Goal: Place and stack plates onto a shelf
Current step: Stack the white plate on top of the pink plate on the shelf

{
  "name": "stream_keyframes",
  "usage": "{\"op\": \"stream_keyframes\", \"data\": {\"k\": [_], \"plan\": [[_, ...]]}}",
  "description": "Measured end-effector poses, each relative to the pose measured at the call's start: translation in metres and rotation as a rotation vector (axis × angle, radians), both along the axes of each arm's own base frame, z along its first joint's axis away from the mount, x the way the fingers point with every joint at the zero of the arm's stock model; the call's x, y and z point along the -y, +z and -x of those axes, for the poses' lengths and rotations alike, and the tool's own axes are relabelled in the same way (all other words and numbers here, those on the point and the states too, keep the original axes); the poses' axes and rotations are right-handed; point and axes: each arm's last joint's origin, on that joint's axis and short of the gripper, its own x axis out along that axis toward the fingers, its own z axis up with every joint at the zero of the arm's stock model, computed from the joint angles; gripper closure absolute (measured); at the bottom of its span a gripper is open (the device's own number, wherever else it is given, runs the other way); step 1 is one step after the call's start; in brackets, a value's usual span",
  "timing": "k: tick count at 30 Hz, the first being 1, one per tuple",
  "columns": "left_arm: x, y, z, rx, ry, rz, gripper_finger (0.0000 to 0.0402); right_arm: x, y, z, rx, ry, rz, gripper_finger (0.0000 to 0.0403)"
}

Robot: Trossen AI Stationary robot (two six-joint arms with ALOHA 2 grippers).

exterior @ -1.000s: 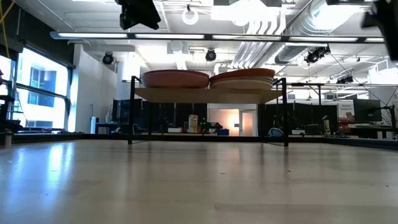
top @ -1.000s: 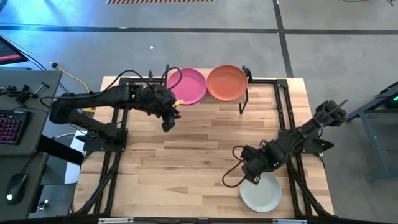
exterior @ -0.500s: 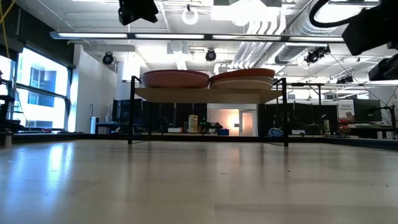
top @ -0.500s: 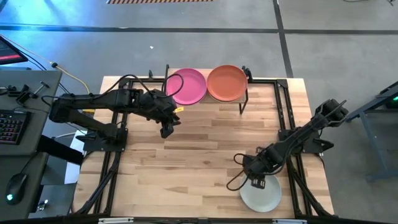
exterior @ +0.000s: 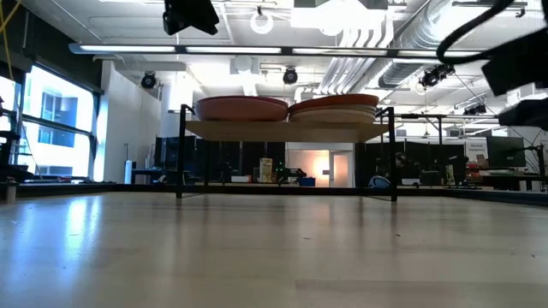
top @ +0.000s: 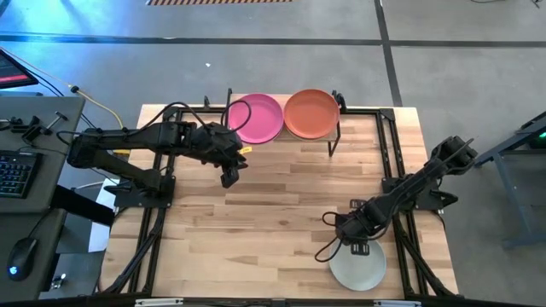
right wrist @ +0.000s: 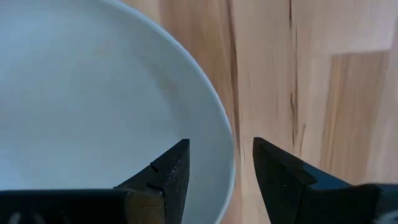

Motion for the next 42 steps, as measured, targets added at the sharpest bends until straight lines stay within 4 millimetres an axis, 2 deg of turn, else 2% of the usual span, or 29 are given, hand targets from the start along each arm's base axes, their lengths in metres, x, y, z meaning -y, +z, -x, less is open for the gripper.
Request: {"op": "stream_keyframes", "data": {"k": [9, 13, 17, 22, 24, 31, 42], "plan": [[0.000, 0.000, 0.000, 0.000, 0.002, -0.002, 0.0312, 0.005, -0.018, 0.007, -0.004, -0.077, -0.007, 0.0247], [0.000, 0.000, 0.000, 0.001, 0.002, -0.002, 0.0312, 0.005, -0.019, 0.007, -0.002, -0.114, -0.008, 0.0259], [0.000, 0.000, 0.000, 0.002, 0.005, -0.005, 0.0312, 0.005, -0.019, 0.007, -0.016, -0.119, -0.022, 0.0298], [-0.003, 0.000, 0.000, 0.000, 0.062, -0.065, 0.0312, 0.005, -0.019, 0.008, -0.041, -0.196, -0.038, 0.0377], [-0.003, 0.000, 0.000, -0.001, 0.080, -0.082, 0.0312, 0.004, -0.019, 0.008, -0.051, -0.222, -0.053, 0.0395], [-0.004, 0.001, 0.000, 0.002, 0.087, -0.089, 0.0312, 0.002, -0.017, 0.007, -0.072, -0.291, -0.080, 0.0400], [-0.004, 0.001, 0.000, -0.004, 0.059, -0.113, 0.0312, -0.003, 0.006, -0.008, -0.017, -0.358, -0.091, 0.0403]]}}
